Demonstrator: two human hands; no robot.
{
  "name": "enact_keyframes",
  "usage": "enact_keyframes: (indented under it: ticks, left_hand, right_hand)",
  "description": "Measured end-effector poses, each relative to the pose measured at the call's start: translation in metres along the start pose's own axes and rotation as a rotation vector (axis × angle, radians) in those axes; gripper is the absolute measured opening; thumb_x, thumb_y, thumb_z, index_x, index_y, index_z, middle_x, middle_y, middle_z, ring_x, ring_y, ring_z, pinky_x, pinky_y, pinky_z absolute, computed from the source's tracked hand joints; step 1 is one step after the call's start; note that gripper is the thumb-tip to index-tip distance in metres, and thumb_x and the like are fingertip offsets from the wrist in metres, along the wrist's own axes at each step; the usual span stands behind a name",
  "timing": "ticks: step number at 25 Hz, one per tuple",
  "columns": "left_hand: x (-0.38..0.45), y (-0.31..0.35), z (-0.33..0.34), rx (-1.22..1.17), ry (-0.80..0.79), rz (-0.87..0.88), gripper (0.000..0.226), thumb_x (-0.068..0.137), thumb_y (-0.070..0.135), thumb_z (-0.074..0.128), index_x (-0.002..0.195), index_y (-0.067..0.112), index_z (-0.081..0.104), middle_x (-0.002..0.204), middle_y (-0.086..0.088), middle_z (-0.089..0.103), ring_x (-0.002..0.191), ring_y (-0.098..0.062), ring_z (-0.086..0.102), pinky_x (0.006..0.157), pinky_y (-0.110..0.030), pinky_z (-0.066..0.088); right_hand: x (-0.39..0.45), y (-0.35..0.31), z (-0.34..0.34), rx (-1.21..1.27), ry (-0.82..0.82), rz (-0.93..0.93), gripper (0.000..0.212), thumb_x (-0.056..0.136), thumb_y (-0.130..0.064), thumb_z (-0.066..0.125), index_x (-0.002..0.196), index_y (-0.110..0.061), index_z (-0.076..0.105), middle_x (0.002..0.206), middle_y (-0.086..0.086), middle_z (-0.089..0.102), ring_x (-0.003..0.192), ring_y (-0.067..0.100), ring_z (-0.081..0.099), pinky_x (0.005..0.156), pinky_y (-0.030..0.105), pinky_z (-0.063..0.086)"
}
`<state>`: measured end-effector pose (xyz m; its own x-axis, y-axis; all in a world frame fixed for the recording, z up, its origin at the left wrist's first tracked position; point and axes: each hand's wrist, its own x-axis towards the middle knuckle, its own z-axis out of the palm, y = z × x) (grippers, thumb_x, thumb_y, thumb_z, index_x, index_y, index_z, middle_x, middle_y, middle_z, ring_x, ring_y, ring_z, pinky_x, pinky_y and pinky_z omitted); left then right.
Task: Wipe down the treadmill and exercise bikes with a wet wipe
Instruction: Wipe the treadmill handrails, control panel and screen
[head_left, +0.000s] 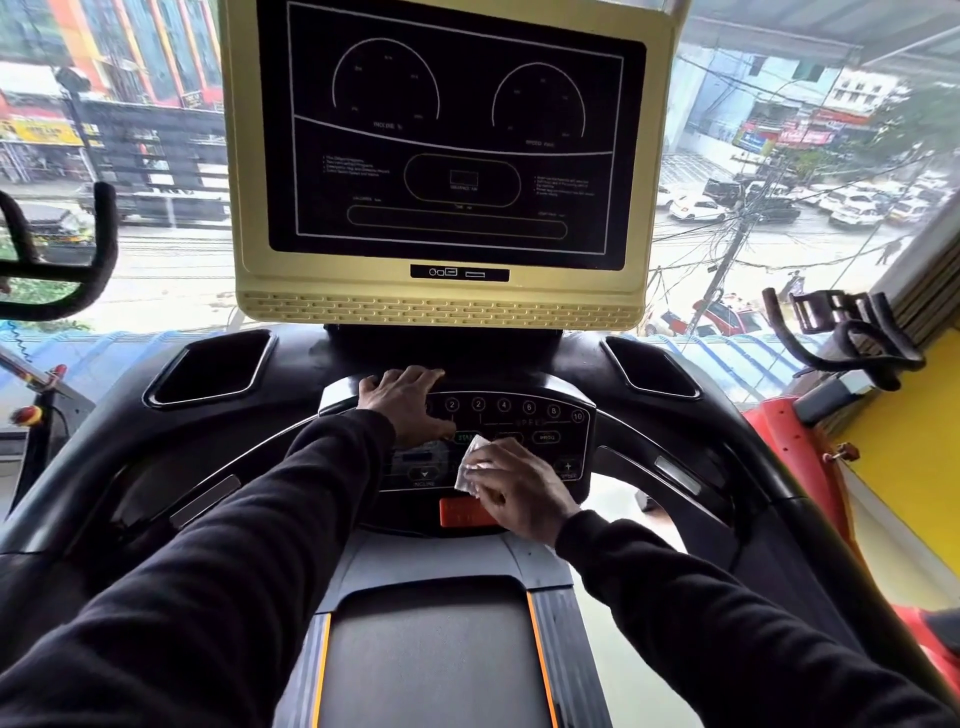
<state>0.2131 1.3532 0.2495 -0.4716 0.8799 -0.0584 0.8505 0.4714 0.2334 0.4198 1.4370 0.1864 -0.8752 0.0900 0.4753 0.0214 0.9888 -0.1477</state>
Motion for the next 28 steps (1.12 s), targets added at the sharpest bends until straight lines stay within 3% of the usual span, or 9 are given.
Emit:
enact_keyframes:
  ticks: [2,5,9,13,17,18,22,26,28]
  left_hand:
    - [0.000,0.000,0.000,0.003,0.003,-0.002,0.088,0.079,0.062,0.063,0.153,0.035,0.023,0.157,0.009,0.028,0.144,-0.025,0.025,0.118,-0.050,0.016]
    - [0.000,0.001,-0.001,0.005,-0.004,-0.005,0.088,0.080,0.062,0.063,0.153,0.035,0.022,0.158,0.009,0.027,0.145,-0.025,0.024,0.118,-0.051,0.015]
    - [-0.002,0.002,-0.002,0.004,-0.005,-0.006,0.089,0.080,0.062,0.063,0.154,0.034,0.022,0.158,0.009,0.026,0.145,-0.025,0.023,0.117,-0.052,0.014]
    - [0.000,0.001,-0.001,0.009,-0.013,-0.002,0.089,0.079,0.062,0.063,0.153,0.034,0.023,0.157,0.008,0.028,0.144,-0.025,0.024,0.117,-0.051,0.015]
    - [0.000,-0.001,-0.003,-0.069,0.015,-0.004,0.083,0.081,0.057,0.063,0.153,0.033,0.027,0.157,0.007,0.030,0.144,-0.024,0.027,0.116,-0.045,0.017]
    - [0.000,-0.002,-0.005,-0.100,0.024,-0.007,0.081,0.083,0.054,0.063,0.152,0.031,0.029,0.157,0.006,0.031,0.143,-0.024,0.028,0.116,-0.043,0.019]
    - [-0.005,-0.011,-0.005,-0.066,0.025,-0.024,0.076,0.085,0.055,0.059,0.152,0.035,0.029,0.156,0.007,0.032,0.143,-0.023,0.028,0.117,-0.045,0.021]
    - [-0.010,-0.012,-0.004,-0.068,0.013,-0.059,0.064,0.092,0.057,0.046,0.151,0.044,0.025,0.157,0.013,0.029,0.145,-0.021,0.021,0.117,-0.052,0.014]
    - [-0.009,-0.012,-0.005,-0.071,0.008,-0.063,0.064,0.092,0.057,0.046,0.151,0.043,0.025,0.158,0.012,0.028,0.146,-0.022,0.021,0.117,-0.053,0.014]
  right_hand:
    - [0.009,0.006,-0.009,-0.019,-0.004,0.042,0.017,0.087,-0.012,0.067,0.099,-0.020,0.074,0.111,-0.008,0.064,0.102,0.015,0.056,0.080,0.027,0.053]
    - [0.021,0.005,-0.012,-0.003,0.146,0.273,0.023,0.085,-0.006,0.066,0.101,-0.021,0.073,0.112,-0.007,0.063,0.102,0.016,0.055,0.077,0.030,0.055]
    - [0.006,-0.004,-0.001,0.026,-0.041,-0.042,0.012,0.086,-0.015,0.068,0.095,-0.020,0.074,0.108,-0.008,0.065,0.100,0.014,0.056,0.080,0.031,0.055]
    - [0.025,0.003,-0.006,-0.015,0.149,0.256,0.027,0.088,-0.006,0.059,0.110,-0.016,0.071,0.120,0.000,0.063,0.111,0.022,0.056,0.088,0.035,0.055]
    - [0.005,-0.001,0.001,-0.004,-0.036,-0.078,0.014,0.088,-0.015,0.065,0.099,-0.016,0.074,0.112,-0.004,0.067,0.105,0.016,0.058,0.084,0.031,0.056]
    - [0.009,0.003,-0.004,-0.015,-0.032,-0.068,0.014,0.085,-0.010,0.068,0.096,-0.017,0.074,0.111,-0.004,0.067,0.104,0.017,0.059,0.083,0.030,0.056]
    - [0.029,0.005,-0.009,-0.053,0.167,0.309,0.039,0.079,0.006,0.065,0.113,-0.015,0.070,0.122,0.001,0.061,0.114,0.018,0.051,0.089,0.033,0.055]
    - [0.006,0.000,0.000,-0.031,-0.035,-0.077,0.017,0.086,-0.012,0.064,0.100,-0.015,0.074,0.111,-0.002,0.067,0.108,0.015,0.056,0.091,0.030,0.053]
    - [0.021,0.010,-0.006,-0.061,0.052,0.036,0.022,0.085,-0.003,0.064,0.101,-0.014,0.073,0.114,0.001,0.067,0.109,0.018,0.058,0.091,0.032,0.054]
